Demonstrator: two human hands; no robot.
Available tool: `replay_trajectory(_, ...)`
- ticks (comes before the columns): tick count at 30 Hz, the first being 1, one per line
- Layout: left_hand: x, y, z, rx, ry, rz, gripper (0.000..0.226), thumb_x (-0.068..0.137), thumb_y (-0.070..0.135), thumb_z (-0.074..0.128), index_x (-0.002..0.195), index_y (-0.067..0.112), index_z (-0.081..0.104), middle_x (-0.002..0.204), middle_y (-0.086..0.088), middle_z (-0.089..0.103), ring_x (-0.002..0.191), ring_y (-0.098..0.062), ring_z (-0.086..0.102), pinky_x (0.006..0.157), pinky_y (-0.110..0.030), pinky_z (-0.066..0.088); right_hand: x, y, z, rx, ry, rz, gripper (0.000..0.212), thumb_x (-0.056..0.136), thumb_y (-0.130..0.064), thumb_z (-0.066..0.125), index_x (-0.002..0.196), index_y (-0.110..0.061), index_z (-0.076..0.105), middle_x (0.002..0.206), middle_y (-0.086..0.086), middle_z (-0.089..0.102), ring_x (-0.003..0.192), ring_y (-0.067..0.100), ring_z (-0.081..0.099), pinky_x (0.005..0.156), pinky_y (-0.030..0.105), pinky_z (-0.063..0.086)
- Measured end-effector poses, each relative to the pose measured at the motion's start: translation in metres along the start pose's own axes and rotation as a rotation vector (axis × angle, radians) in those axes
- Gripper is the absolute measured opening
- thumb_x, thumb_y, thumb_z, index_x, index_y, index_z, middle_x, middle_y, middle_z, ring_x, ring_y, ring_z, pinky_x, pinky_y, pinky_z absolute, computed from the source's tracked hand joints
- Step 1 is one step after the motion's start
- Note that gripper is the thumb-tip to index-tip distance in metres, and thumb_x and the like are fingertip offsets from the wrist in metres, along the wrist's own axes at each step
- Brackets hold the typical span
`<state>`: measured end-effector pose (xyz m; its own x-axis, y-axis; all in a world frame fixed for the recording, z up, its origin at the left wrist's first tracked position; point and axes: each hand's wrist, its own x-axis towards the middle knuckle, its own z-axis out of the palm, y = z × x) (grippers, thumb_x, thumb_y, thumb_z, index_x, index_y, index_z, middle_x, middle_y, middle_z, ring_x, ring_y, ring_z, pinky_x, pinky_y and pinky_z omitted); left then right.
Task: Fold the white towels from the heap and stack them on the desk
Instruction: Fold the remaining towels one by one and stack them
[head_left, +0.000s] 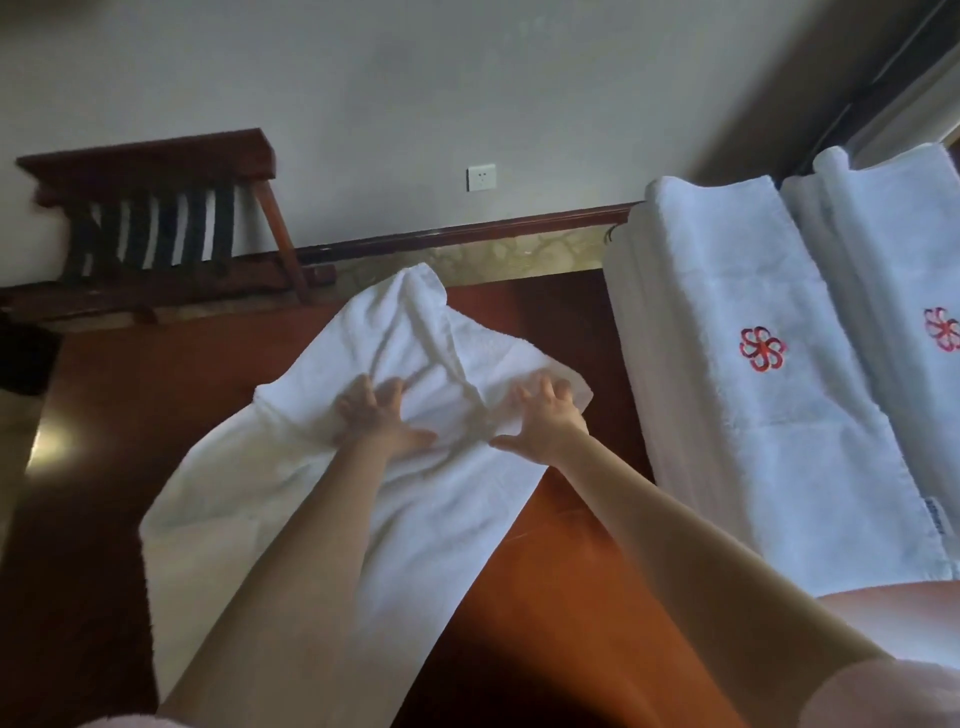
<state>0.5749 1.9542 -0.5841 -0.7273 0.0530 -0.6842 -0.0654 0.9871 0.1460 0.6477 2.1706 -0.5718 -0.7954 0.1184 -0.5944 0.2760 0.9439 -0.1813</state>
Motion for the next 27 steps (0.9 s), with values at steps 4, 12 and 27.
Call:
replay_trajectory(4, -0.013, -0.007, 0.012, -0.027, 0.053, -0.089, 0.097, 0.073, 0.070, 0.060, 0.147, 0.034, 0.007, 0.157, -0.009, -0.014, 0.141, -0.049, -0.006, 0.109, -0.061, 0.022, 0.019, -0.006, -0.011, -0.042, -0.009, -0.058, 0.090, 0.083, -0.069, 0.052, 0.153, -0.030, 0.012, 0.160, 0.004, -0.009, 0.145, 0.039, -0.006, 0.110, 0.049, 0.036)
replay_trajectory(12, -0.055, -0.029, 0.027, 0.118, 0.167, -0.043, 0.079, 0.078, 0.070, 0.050, 0.139, 0.024, 0.030, 0.140, -0.010, 0.029, 0.128, -0.034, 0.032, 0.102, -0.044, 0.035, 0.031, -0.032, -0.010, -0.046, 0.061, -0.159, 0.073, 0.089, -0.050, 0.056, 0.150, -0.031, 0.022, 0.157, 0.003, 0.011, 0.144, 0.035, 0.007, 0.113, 0.045, 0.027)
replay_trajectory(27, -0.006, -0.024, -0.019, -0.219, 0.207, 0.066, 0.057, 0.094, 0.041, 0.050, 0.142, 0.012, 0.040, 0.138, -0.011, 0.048, 0.120, -0.028, 0.051, 0.098, -0.038, 0.045, 0.033, -0.034, -0.046, 0.319, 0.479, -0.187, 0.024, 0.093, -0.032, 0.056, 0.083, -0.011, 0.049, 0.074, 0.005, 0.058, 0.076, 0.030, 0.058, 0.055, 0.031, 0.033)
